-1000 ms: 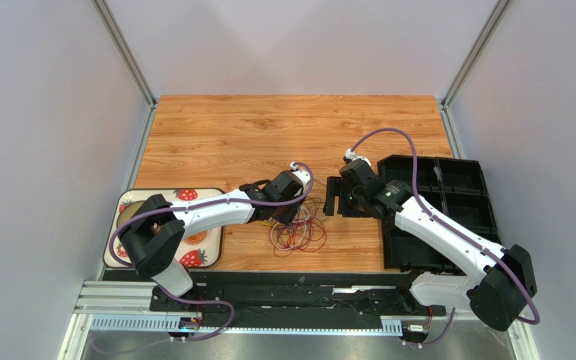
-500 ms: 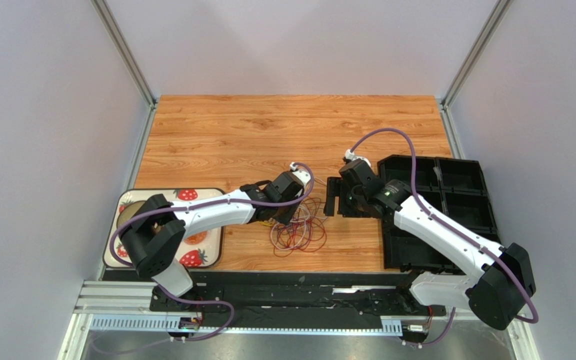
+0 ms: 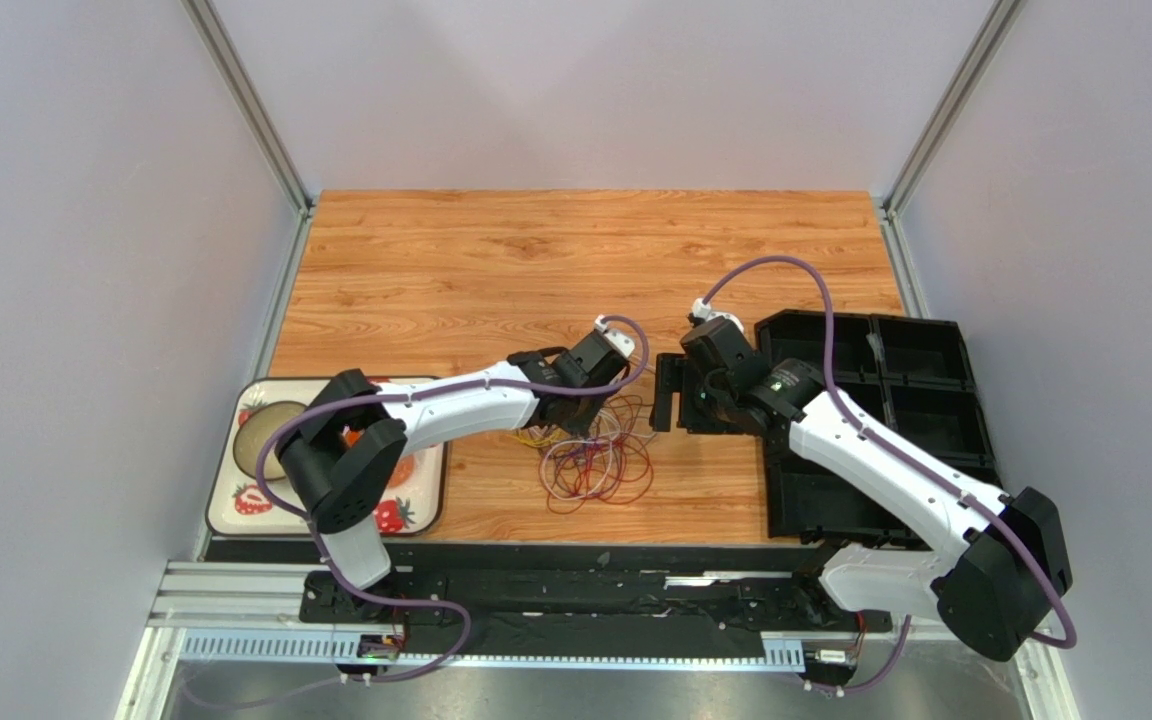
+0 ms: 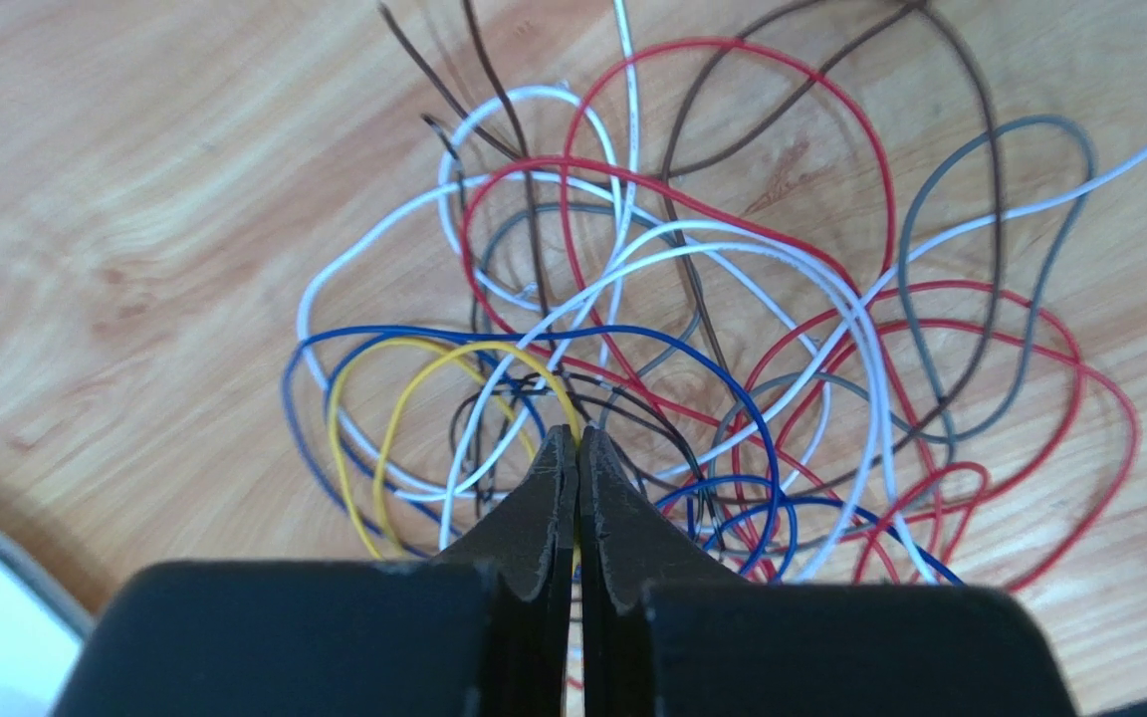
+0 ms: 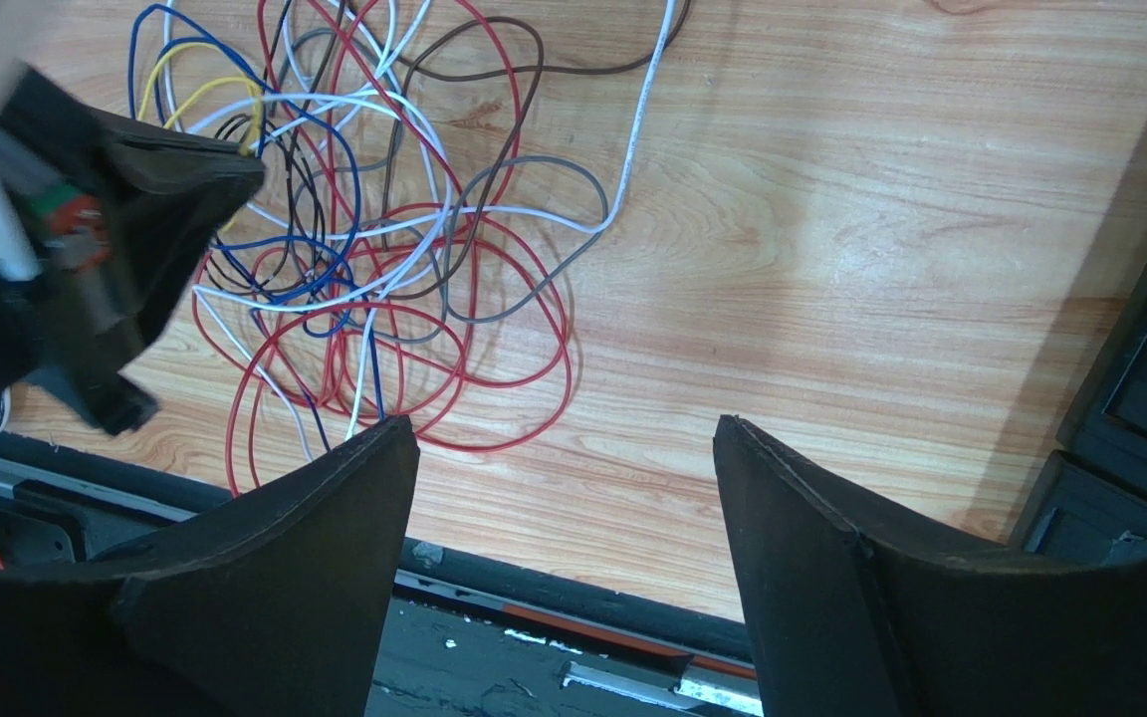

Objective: Untangle the cables

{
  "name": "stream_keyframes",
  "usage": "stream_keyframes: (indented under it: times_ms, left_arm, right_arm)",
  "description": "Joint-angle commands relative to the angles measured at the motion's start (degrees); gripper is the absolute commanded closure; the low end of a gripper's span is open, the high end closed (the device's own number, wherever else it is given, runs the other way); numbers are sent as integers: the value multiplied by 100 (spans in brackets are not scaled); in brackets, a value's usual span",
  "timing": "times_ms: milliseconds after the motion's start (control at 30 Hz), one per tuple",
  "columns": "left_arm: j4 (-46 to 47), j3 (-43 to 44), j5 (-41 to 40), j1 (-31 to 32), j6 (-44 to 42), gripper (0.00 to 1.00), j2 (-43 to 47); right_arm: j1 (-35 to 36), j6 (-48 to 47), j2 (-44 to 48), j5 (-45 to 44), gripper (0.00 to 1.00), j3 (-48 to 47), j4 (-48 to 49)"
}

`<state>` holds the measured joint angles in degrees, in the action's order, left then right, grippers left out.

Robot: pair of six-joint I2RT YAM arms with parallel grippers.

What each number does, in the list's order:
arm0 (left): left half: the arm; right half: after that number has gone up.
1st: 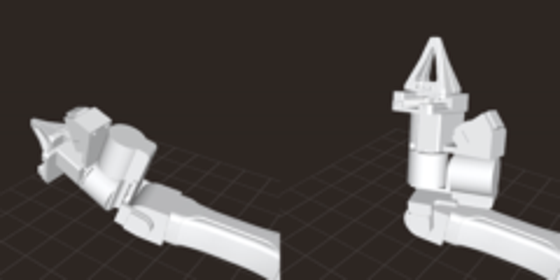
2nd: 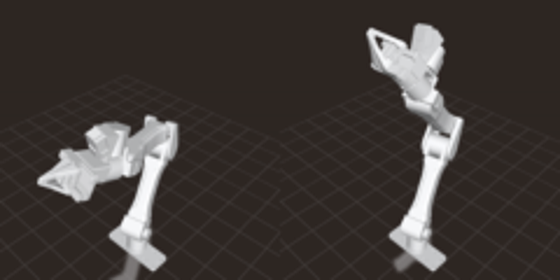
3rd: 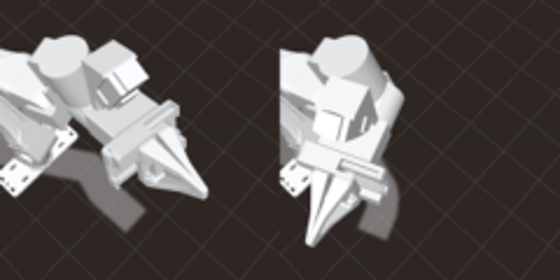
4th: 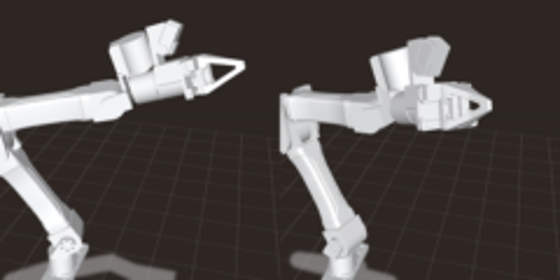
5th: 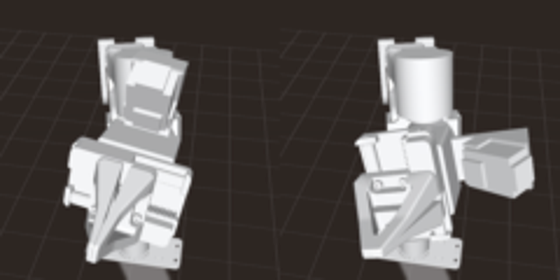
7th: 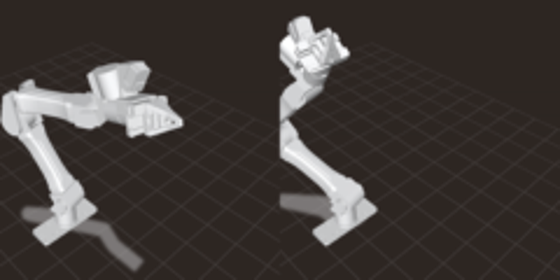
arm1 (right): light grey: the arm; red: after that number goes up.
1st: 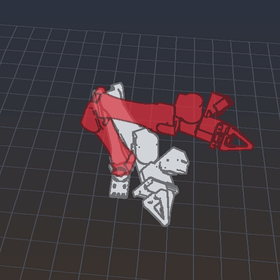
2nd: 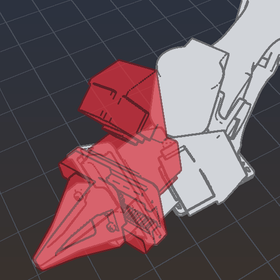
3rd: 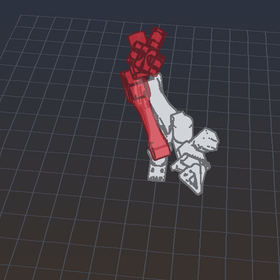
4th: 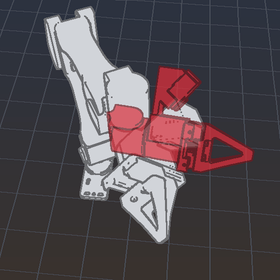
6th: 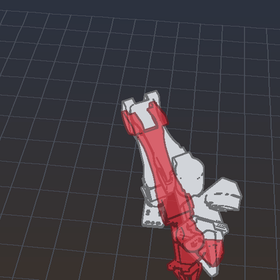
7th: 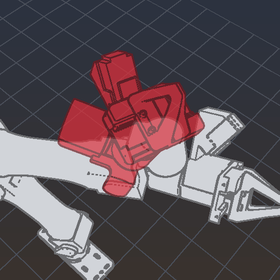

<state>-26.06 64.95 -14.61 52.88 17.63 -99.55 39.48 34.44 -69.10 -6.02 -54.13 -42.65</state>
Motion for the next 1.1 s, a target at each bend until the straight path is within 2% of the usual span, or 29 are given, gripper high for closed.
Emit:
stream_keyframes:
  times_ms: [0, 200, 300, 333, 533, 667, 767, 967, 1000, 1033, 1067]
  left_arm:
    - [-758, 816, -349, 29, 4, 100, 593]
    - [-1927, 2231, -455, 20, -163, 100, 866]
    - [-2446, 3144, -341, 20, -268, 100, 876]
    - [-2682, 3686, -262, 20, -295, 100, 867]
    - [-3054, 5717, 194, 20, -690, 100, 972]
    - [-3106, 6468, 239, 20, -840, 100, 928]
    - [-3045, 6137, 336, 20, -674, 100, 1068]
    - [-1834, 3511, 994, 20, 309, 100, 1946]
    - [-1362, 2776, 1248, 20, 425, 100, 2052]
    - [-1114, 2412, 1398, 20, 548, 100, 2175]
    - [-302, 1721, 1722, 20, 897, 100, 2403]
  right_arm:
    - [-29, -77, 125, -31, 23, 8, 64]
    - [-29, -121, 151, -31, 23, -62, 56]
    - [-29, -148, 213, -39, 23, -141, 56]
    - [-37, -156, 248, -83, 23, -159, 21]
    - [-46, -271, 581, -267, 23, -326, -15]
    - [-64, -280, 889, -408, 23, -326, 29]
    - [-64, -279, 1161, -470, 23, -274, 47]
    - [-81, -157, 1917, -883, 23, 51, 55]
    - [-81, -139, 1996, -944, 23, 95, 55]
    - [-81, -113, 2136, -953, 23, 130, 47]
    - [-90, -34, 2242, -962, 23, 235, 29]
